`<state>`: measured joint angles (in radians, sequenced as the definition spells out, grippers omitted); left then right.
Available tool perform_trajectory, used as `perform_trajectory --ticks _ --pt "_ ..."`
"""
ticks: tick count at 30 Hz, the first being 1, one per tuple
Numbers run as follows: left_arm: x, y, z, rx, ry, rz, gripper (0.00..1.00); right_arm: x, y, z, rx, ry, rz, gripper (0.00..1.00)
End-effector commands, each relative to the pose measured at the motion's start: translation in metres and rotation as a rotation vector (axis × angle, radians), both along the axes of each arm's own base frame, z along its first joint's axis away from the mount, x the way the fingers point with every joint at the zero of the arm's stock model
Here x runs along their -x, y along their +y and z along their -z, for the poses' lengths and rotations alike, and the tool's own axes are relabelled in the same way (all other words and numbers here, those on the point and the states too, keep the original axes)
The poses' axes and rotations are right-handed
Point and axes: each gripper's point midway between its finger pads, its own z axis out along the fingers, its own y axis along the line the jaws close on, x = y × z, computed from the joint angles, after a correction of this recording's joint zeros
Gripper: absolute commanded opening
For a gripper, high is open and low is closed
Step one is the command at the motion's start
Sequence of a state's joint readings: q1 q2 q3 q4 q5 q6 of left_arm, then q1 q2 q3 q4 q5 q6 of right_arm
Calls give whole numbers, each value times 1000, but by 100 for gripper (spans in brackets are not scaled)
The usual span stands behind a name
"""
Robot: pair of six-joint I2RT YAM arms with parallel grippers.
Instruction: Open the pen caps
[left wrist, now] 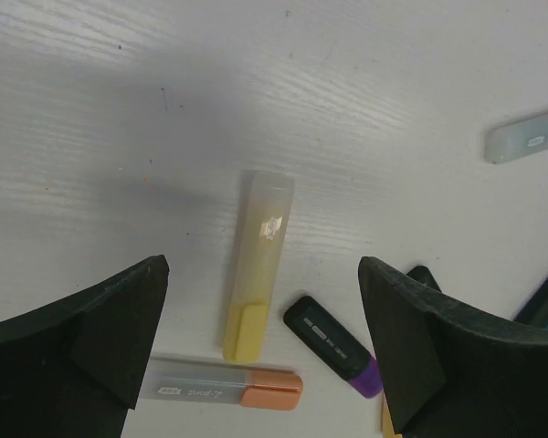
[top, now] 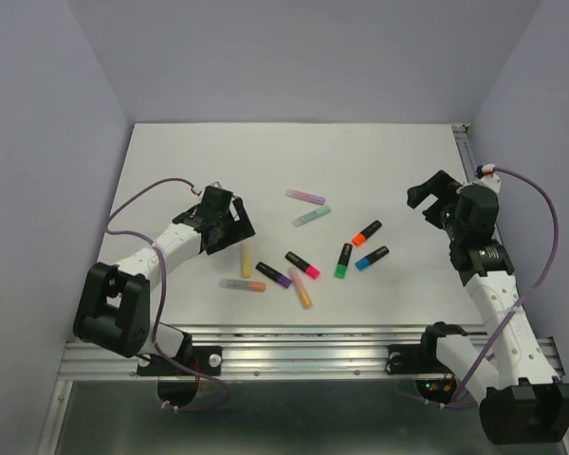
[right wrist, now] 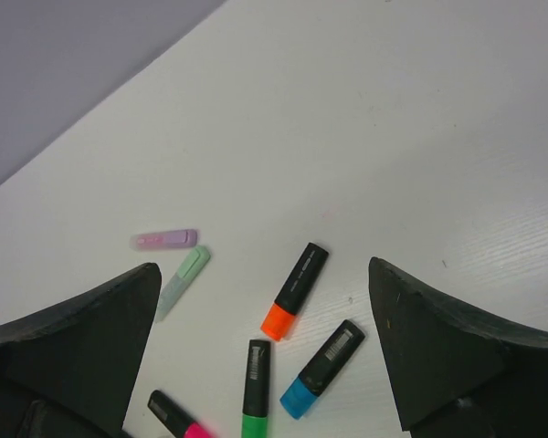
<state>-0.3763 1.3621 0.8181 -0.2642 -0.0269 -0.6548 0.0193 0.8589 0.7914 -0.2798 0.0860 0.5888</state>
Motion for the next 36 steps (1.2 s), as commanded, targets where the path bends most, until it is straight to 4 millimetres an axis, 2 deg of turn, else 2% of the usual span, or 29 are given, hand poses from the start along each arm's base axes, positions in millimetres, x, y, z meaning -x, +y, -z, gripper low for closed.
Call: perform_trajectory --ticks 1,4,5,6,8,14,16,17,20,25,28,29,31,33,34,36 --pt "-7 -10 -3 -47 -4 28 97 -5 0 -8 60 -49 -41 100" --pt "0 -19 14 -86 47 77 97 -2 -26 2 25 3 153 100" --pt "3 -20 18 -100 66 82 97 -1 -27 7 21 26 160 100" --pt "5 -18 27 -124 91 73 97 -2 -24 10 35 36 135 100" --pt "9 -15 34 -156 123 64 95 -5 -17 12 26 41 95 100" --pt "21 -3 53 -226 189 0 88 -11 -9 34 25 109 39 100" --pt "24 -3 59 -238 210 4 79 -13 -3 42 13 129 11 100" --pt "25 -3 61 -242 218 8 71 -14 -2 44 14 136 4 100" --pt "32 -5 68 -255 237 18 60 -15 -1 52 10 167 -1 100" --pt "40 -9 78 -271 259 25 52 -17 7 65 -1 208 -50 100" --pt "42 -11 84 -282 274 25 38 -18 13 67 -14 204 -78 100" --pt "42 -11 85 -281 274 22 29 -19 21 68 -35 197 -119 100" --pt "39 -11 86 -286 271 12 19 -18 28 69 -50 190 -157 100" --pt "35 -9 85 -298 261 -2 5 -17 41 70 -88 185 -225 100" --pt "28 -9 79 -310 235 -14 0 -17 46 71 -104 185 -247 100" --pt "21 -6 70 -324 213 -66 0 -15 62 66 -152 169 -333 100"
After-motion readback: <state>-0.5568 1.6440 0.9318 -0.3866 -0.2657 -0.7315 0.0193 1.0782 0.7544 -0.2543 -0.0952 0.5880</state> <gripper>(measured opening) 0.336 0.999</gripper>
